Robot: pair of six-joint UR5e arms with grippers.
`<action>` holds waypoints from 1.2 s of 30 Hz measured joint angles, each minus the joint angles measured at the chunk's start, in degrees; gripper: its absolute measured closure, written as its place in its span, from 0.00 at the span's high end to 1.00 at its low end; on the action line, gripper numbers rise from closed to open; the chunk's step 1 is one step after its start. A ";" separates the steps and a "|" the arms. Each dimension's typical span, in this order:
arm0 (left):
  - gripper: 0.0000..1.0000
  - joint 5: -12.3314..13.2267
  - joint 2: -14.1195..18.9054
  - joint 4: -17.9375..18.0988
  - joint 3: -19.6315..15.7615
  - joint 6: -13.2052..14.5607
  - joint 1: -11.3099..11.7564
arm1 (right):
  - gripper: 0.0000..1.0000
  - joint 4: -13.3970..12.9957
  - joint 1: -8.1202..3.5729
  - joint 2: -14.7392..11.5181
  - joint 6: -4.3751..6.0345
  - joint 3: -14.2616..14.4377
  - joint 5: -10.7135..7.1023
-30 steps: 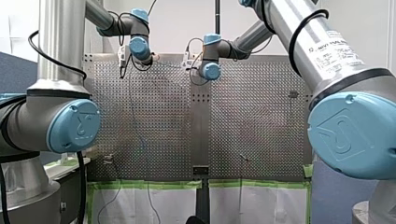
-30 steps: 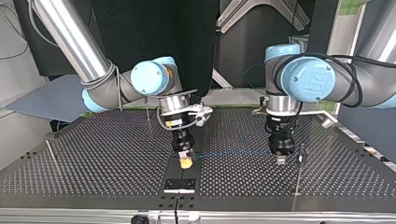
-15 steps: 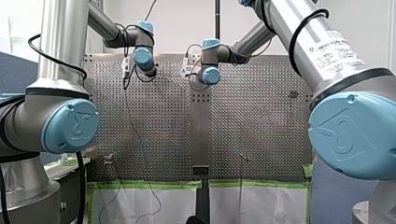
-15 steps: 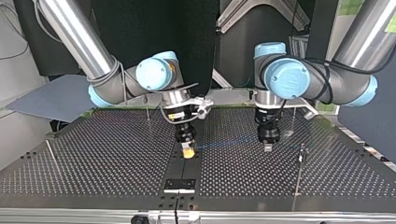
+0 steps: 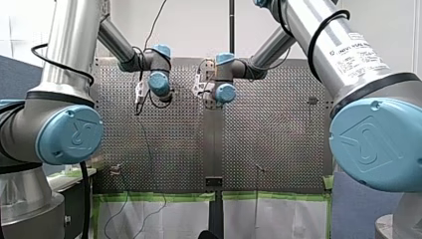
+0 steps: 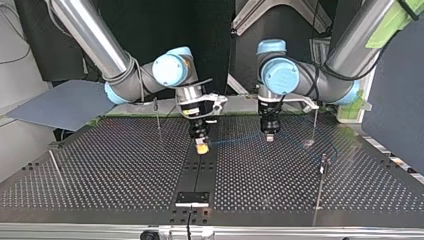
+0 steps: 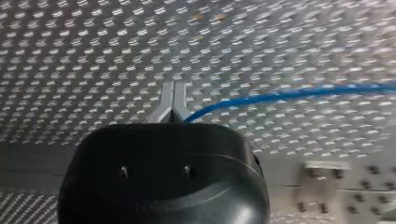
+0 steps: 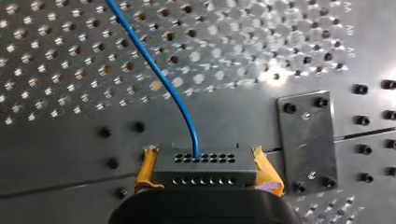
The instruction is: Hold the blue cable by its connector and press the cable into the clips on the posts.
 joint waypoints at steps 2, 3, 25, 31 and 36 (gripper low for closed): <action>0.00 -0.39 -1.02 1.05 -1.03 -0.05 -0.44 | 0.00 -1.03 -0.10 0.02 -0.36 1.06 0.76; 0.00 -0.52 -1.46 1.51 -1.49 -0.06 -0.60 | 0.00 -1.50 -0.14 0.04 -0.45 1.52 1.16; 0.00 -6.85 -12.80 12.95 -7.86 -0.85 -9.13 | 0.00 -9.99 0.56 9.09 -3.84 12.68 10.33; 0.00 -7.26 -15.92 16.07 -7.85 -0.92 -10.55 | 0.00 -12.03 -0.17 12.22 -4.38 15.82 11.04; 0.00 -7.37 -18.35 18.50 -7.85 -0.94 -11.61 | 0.00 -13.53 -1.02 14.77 -4.61 18.36 11.17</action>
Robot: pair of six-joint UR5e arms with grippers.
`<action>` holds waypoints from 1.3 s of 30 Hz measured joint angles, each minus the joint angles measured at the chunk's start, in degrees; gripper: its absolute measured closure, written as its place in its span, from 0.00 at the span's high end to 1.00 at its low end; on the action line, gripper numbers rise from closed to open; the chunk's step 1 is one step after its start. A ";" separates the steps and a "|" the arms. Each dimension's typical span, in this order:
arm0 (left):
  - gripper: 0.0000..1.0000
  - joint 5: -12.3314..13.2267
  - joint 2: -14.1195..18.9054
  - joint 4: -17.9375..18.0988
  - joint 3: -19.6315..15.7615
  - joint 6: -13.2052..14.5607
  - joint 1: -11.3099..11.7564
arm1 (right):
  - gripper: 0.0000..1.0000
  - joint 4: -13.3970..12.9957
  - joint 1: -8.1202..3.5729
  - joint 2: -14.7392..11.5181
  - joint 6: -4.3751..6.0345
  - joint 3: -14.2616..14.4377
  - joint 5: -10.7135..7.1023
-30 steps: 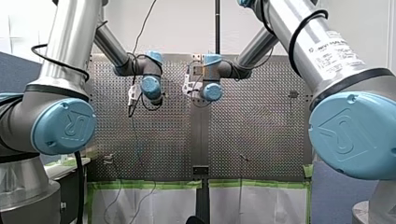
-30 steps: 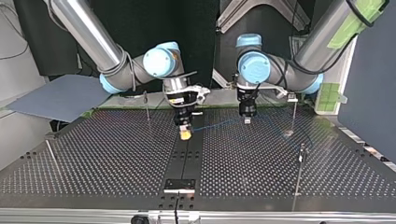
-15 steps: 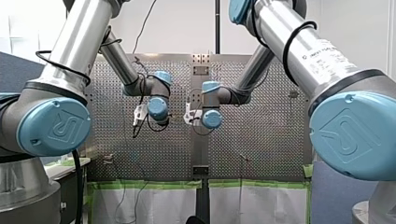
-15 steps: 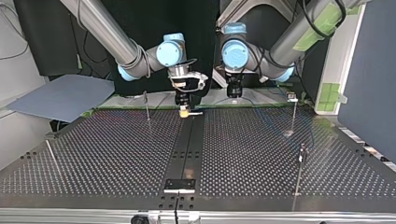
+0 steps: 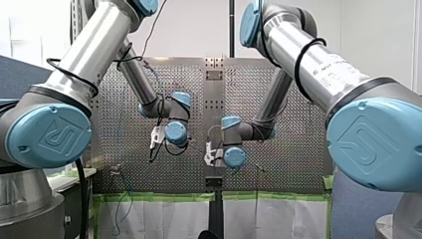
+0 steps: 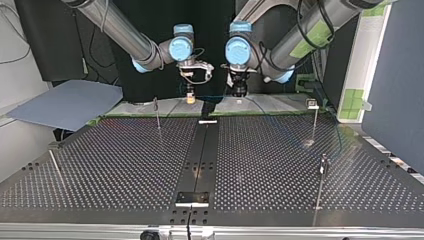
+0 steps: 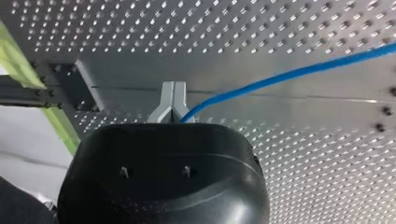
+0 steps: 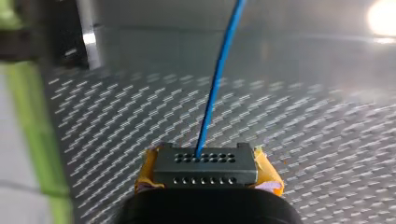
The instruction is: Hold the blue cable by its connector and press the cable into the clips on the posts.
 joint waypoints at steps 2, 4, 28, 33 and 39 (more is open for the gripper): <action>0.00 -0.07 -0.92 0.94 0.00 0.07 -0.43 | 0.00 -0.60 -0.37 1.01 0.02 1.01 0.02; 0.00 -0.15 -1.76 1.76 0.00 0.16 -0.82 | 0.00 -1.23 -0.80 1.96 0.17 1.96 0.01; 0.00 -0.15 -13.45 13.31 4.41 0.37 -5.62 | 0.00 -3.61 -7.53 7.84 0.41 10.58 -0.65; 0.00 -1.62 -16.01 12.51 6.97 0.28 -8.06 | 0.00 -4.58 -9.09 7.82 0.25 10.39 -1.40; 0.00 -4.44 -19.21 10.56 10.16 0.31 -11.25 | 0.00 -4.80 -11.20 7.70 -0.14 10.06 -2.21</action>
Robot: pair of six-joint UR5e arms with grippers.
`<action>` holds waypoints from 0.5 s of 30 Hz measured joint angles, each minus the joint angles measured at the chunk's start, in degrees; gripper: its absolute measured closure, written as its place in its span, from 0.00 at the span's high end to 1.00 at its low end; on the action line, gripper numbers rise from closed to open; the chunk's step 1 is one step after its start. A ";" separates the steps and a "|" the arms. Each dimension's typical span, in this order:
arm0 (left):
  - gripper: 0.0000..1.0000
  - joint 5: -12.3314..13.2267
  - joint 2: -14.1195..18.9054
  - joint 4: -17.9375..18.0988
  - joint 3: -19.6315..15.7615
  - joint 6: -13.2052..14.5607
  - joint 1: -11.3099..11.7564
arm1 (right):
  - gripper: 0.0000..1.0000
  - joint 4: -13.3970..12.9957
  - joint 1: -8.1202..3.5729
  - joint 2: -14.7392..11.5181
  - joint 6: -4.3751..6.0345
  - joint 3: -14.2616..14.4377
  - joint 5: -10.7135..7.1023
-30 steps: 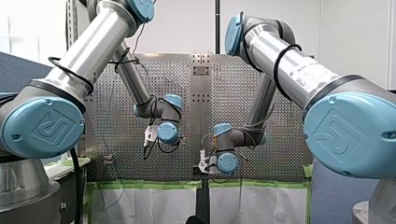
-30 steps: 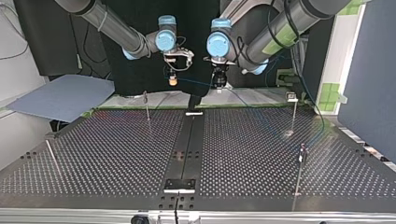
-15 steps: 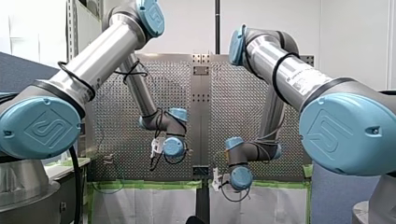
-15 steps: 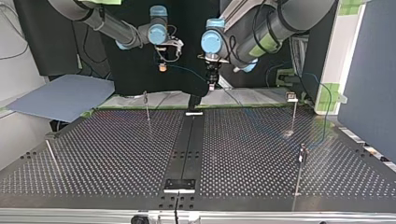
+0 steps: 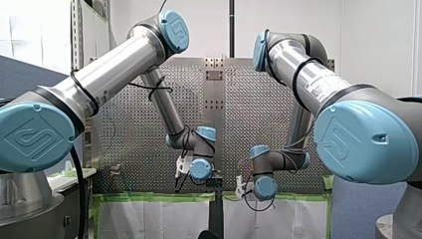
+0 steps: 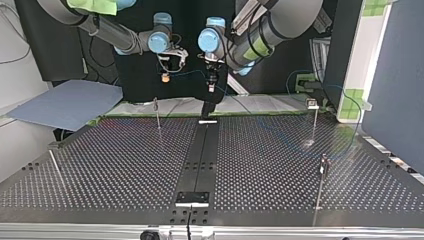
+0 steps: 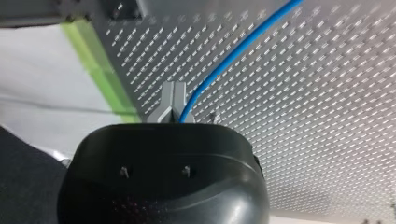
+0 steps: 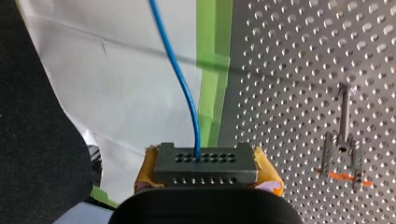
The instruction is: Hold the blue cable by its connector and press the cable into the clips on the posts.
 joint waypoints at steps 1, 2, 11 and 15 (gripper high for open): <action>0.00 -0.23 -0.45 -0.37 0.46 0.03 -0.45 | 0.00 -0.01 -0.52 -0.08 -0.09 0.00 -0.29; 0.00 -0.43 -1.06 -0.86 1.07 0.06 -1.06 | 0.00 0.00 -0.98 -0.14 -0.20 0.00 -0.60; 0.00 -0.60 -5.49 -1.84 5.49 0.02 -3.57 | 0.00 -0.07 -5.42 -0.28 -0.98 0.03 -4.72; 0.00 -0.61 -7.57 -1.88 7.57 -0.20 -3.67 | 0.00 -0.90 -7.41 -0.35 -1.95 0.03 -6.24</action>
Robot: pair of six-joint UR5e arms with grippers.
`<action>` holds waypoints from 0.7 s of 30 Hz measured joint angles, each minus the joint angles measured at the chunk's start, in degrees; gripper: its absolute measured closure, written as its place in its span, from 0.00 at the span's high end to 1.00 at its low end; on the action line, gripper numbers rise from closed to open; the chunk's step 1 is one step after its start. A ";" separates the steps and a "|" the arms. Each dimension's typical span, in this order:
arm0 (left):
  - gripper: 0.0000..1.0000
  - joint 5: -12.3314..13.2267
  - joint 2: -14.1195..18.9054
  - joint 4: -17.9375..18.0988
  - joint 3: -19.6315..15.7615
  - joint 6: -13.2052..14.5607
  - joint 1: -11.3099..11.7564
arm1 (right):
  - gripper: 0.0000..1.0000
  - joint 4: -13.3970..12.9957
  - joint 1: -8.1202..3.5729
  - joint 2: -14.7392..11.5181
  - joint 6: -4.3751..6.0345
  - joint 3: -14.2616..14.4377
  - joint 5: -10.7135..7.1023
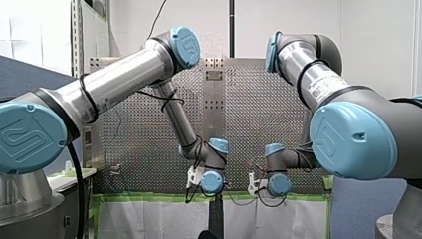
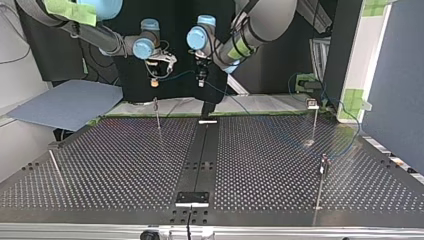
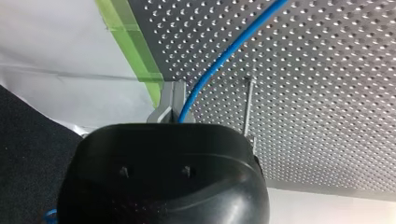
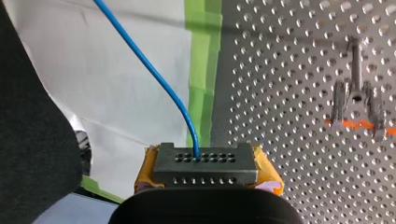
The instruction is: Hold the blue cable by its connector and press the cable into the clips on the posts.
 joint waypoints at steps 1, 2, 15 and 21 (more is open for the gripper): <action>0.00 0.01 -0.61 -0.02 0.61 -0.09 0.02 | 0.00 -0.34 -0.49 -0.01 -0.18 0.00 -0.27; 0.00 0.01 -1.06 -0.04 1.05 -0.16 0.04 | 0.00 -0.64 -0.82 -0.04 -0.27 0.00 -0.43; 0.00 0.10 -7.55 -0.77 5.91 -0.79 0.03 | 0.00 -1.34 -3.42 -4.34 -0.33 0.72 -2.82; 0.00 0.07 -9.51 -1.13 6.08 -0.85 -0.01 | 0.00 -1.14 -3.93 -5.30 -0.05 1.01 -3.52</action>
